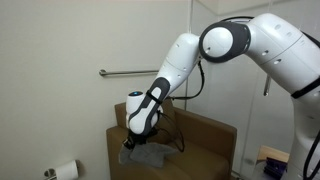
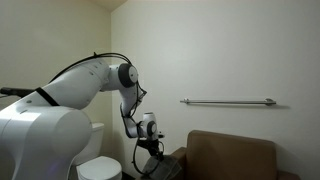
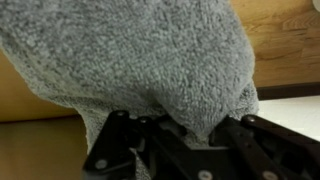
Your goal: Use the towel to wipe the left armrest of the chair
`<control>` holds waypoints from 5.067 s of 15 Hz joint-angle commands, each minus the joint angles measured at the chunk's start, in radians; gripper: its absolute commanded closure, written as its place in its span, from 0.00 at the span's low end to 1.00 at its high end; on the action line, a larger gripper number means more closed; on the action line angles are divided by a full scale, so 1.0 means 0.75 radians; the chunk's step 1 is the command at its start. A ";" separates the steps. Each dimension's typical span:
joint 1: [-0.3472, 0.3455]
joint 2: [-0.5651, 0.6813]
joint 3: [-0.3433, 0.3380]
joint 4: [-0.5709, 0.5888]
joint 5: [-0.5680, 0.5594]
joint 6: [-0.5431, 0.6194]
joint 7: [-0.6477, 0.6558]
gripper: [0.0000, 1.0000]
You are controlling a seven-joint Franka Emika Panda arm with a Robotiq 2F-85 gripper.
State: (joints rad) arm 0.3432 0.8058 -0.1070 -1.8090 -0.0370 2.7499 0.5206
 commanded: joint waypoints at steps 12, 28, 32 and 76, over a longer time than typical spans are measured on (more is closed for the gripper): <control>0.060 -0.405 0.009 -0.702 0.002 0.032 -0.010 0.94; -0.143 0.186 0.009 0.416 0.003 -0.551 -0.108 0.96; -0.195 0.204 0.024 0.516 0.039 -0.546 -0.150 0.97; -0.258 0.117 0.147 0.342 0.116 -0.688 -0.391 0.96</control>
State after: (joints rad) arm 0.1531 0.8442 0.0241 -1.6563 0.0728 2.2884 0.2210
